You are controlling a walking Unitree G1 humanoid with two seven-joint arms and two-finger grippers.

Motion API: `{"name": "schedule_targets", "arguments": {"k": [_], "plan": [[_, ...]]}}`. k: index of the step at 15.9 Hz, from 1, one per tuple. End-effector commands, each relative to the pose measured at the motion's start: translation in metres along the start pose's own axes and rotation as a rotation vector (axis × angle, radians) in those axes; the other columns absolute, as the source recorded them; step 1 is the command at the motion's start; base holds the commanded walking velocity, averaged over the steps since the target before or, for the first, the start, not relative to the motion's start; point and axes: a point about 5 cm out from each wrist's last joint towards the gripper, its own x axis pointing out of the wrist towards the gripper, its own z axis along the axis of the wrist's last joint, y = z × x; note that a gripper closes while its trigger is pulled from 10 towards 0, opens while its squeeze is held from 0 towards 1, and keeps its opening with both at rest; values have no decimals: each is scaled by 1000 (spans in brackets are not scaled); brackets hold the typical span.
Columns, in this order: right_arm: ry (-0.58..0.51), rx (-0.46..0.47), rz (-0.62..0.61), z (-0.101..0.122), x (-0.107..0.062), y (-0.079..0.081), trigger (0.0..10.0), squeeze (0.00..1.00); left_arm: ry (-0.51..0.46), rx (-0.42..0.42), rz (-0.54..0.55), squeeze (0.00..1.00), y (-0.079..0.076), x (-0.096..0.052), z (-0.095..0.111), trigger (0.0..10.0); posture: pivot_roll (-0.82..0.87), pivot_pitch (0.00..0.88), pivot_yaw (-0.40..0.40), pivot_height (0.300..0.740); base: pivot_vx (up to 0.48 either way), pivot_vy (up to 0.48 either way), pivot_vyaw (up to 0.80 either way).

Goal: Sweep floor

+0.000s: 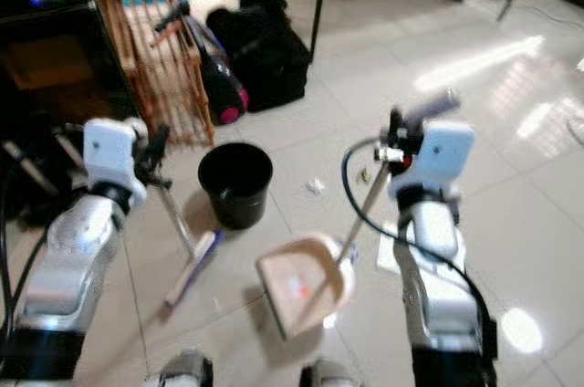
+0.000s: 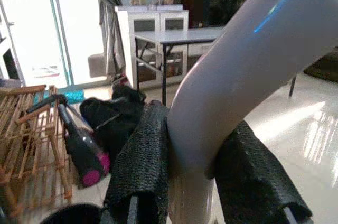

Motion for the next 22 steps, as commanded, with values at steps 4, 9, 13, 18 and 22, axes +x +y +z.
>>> {"name": "schedule_targets", "arguments": {"k": [4,9,13,18,22], "plan": [[-53,33,-15,15,-4,-3,10000,0,-22,12,7,0,5,0,6,10000,-59,138,-20,740,0,-480,355],[-41,30,-22,15,-10,-7,10000,0,-17,6,6,0,2,2,6,10000,-68,151,-19,740,0,-480,0],[-49,34,-23,18,-8,-6,10000,0,-15,6,8,0,1,3,5,10000,-68,153,-13,740,0,-480,0],[-46,39,-33,16,-9,-6,10000,0,19,-65,39,0,8,3,2,10000,-60,151,-15,740,0,157,0],[-39,53,-37,15,-8,-5,10000,0,23,-52,64,0,12,3,3,10000,-60,154,-18,740,0,120,0]]}}
